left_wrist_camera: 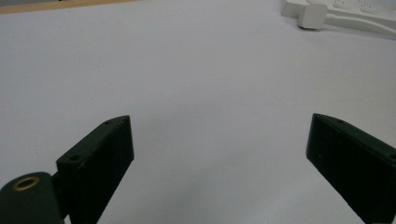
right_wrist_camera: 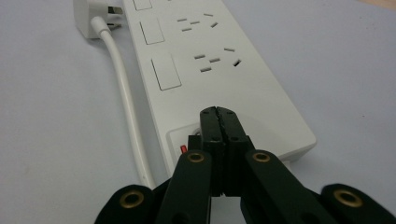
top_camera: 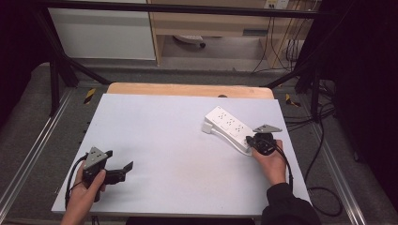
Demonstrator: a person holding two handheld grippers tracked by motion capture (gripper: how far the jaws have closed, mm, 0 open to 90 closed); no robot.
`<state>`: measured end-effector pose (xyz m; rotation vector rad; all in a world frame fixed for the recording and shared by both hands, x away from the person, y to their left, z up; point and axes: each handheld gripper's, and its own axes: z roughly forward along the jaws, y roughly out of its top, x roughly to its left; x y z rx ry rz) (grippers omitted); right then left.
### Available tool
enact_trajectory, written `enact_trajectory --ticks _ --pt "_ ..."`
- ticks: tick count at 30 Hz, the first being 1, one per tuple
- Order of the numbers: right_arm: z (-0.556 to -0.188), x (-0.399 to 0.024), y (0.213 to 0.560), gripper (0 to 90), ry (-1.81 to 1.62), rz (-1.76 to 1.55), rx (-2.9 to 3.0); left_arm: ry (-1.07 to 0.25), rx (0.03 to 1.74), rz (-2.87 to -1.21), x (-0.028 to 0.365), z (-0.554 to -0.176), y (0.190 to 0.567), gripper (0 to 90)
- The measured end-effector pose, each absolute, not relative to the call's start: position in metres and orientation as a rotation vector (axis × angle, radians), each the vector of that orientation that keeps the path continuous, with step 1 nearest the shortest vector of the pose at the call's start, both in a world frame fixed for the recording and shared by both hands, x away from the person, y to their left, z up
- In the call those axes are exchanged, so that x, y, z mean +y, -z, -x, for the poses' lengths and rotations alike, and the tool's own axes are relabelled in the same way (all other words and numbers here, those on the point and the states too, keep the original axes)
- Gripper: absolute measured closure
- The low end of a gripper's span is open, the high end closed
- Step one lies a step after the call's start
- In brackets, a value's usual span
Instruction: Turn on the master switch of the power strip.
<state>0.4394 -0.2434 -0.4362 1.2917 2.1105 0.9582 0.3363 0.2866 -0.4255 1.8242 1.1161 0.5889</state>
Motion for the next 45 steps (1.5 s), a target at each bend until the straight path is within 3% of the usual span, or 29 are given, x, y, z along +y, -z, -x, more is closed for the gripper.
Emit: enact_trajectory --ticks 31,37,45 --pt "-0.435 -0.248 0.426 90.0 -1.151 -1.259 2.019 -0.586 1.130 -1.807 0.289 -0.335 0.425 7.6" --pt "-0.435 -0.248 0.422 83.5 -1.205 -1.256 1.999 -0.587 1.137 -1.801 0.291 -0.336 0.425 7.6" --pt "-0.435 -0.250 0.413 56.6 -1.211 -1.291 1.966 -0.582 1.136 -1.796 0.291 -0.335 0.425 7.6"
